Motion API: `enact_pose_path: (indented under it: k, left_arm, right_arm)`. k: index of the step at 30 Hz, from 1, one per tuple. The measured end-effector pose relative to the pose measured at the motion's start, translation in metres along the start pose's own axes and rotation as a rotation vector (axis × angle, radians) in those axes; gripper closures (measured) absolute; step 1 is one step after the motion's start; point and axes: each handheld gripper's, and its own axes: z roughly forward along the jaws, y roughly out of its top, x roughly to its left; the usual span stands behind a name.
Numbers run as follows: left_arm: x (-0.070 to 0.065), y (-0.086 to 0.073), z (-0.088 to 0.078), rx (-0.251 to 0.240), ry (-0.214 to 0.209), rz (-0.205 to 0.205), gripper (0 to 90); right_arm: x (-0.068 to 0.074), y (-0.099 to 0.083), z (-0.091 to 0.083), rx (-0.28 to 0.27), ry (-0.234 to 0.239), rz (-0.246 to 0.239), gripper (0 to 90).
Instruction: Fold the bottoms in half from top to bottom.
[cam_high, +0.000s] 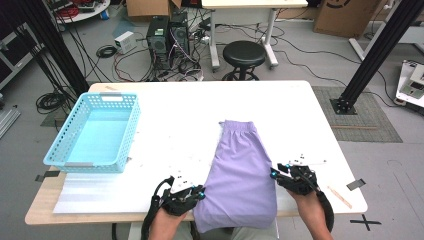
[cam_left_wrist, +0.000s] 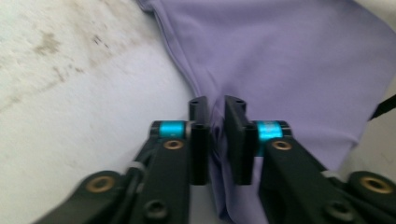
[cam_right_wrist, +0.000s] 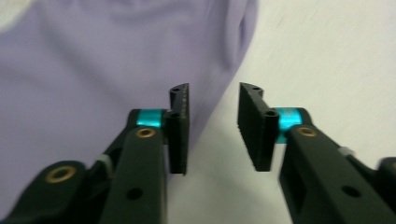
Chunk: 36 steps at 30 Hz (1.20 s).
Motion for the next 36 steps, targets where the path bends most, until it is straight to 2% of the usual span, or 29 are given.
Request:
enact_pose_path:
  k: [1, 3, 5, 7, 8, 12, 13, 17, 19, 22, 26, 28, 31, 32, 36]
  left_arm:
    - [0.002, 0.004, 0.001, -0.018, 0.0, -0.008, 76.2]
    - [0.007, 0.01, 0.004, -0.032, 0.0, -0.007, 70.5]
    - [0.012, 0.016, 0.008, -0.044, -0.002, -0.003, 67.0]
    - [0.02, 0.021, 0.011, -0.066, -0.009, -0.007, 63.2]
    - [0.023, 0.024, 0.013, -0.083, -0.017, -0.013, 60.7]
    - [0.04, 0.032, 0.017, -0.131, -0.019, -0.006, 52.4]
    - [0.045, 0.035, 0.019, -0.147, -0.016, -0.005, 50.7]
    - [0.057, 0.043, 0.024, -0.16, -0.004, -0.018, 49.8]
    - [0.062, 0.049, 0.028, -0.162, 0.002, -0.023, 49.2]
    - [0.068, 0.058, 0.034, -0.162, 0.008, -0.03, 49.0]
    - [0.074, 0.074, 0.048, -0.14, -0.005, -0.023, 47.4]
    - [0.076, 0.082, 0.054, -0.139, -0.011, -0.018, 44.8]
    - [0.079, 0.093, 0.067, -0.13, -0.021, -0.019, 43.0]
    - [0.08, 0.096, 0.071, -0.132, -0.025, -0.021, 42.3]
    - [0.086, 0.105, 0.086, -0.125, -0.042, -0.045, 41.4]
  right_arm:
    - [-0.002, 0.003, 0.0, -0.015, -0.002, -0.003, 62.9]
    - [-0.004, 0.013, 0.005, -0.054, 0.019, -0.045, 62.5]
    - [-0.005, 0.021, 0.014, -0.066, 0.035, -0.072, 58.3]
    - [-0.005, 0.031, 0.025, -0.064, 0.064, -0.096, 57.4]
    - [-0.005, 0.036, 0.033, -0.066, 0.095, -0.101, 57.4]
    - [-0.004, 0.055, 0.06, -0.034, 0.12, -0.117, 59.1]
    - [-0.004, 0.059, 0.064, -0.028, 0.121, -0.12, 59.2]
    - [-0.007, 0.079, 0.09, -0.008, 0.121, -0.101, 58.9]
    - [-0.009, 0.086, 0.102, -0.002, 0.094, -0.091, 59.0]
    - [-0.016, 0.088, 0.115, 0.043, 0.076, -0.076, 61.4]
    - [-0.019, 0.087, 0.117, 0.045, 0.083, -0.095, 61.1]
    - [-0.02, 0.088, 0.112, 0.047, 0.105, -0.082, 59.4]
    - [-0.026, 0.092, 0.101, -0.022, 0.145, -0.035, 58.8]
    - [-0.029, 0.095, 0.097, -0.036, 0.138, -0.028, 58.6]
    - [-0.042, 0.104, 0.097, -0.007, 0.073, -0.021, 56.5]
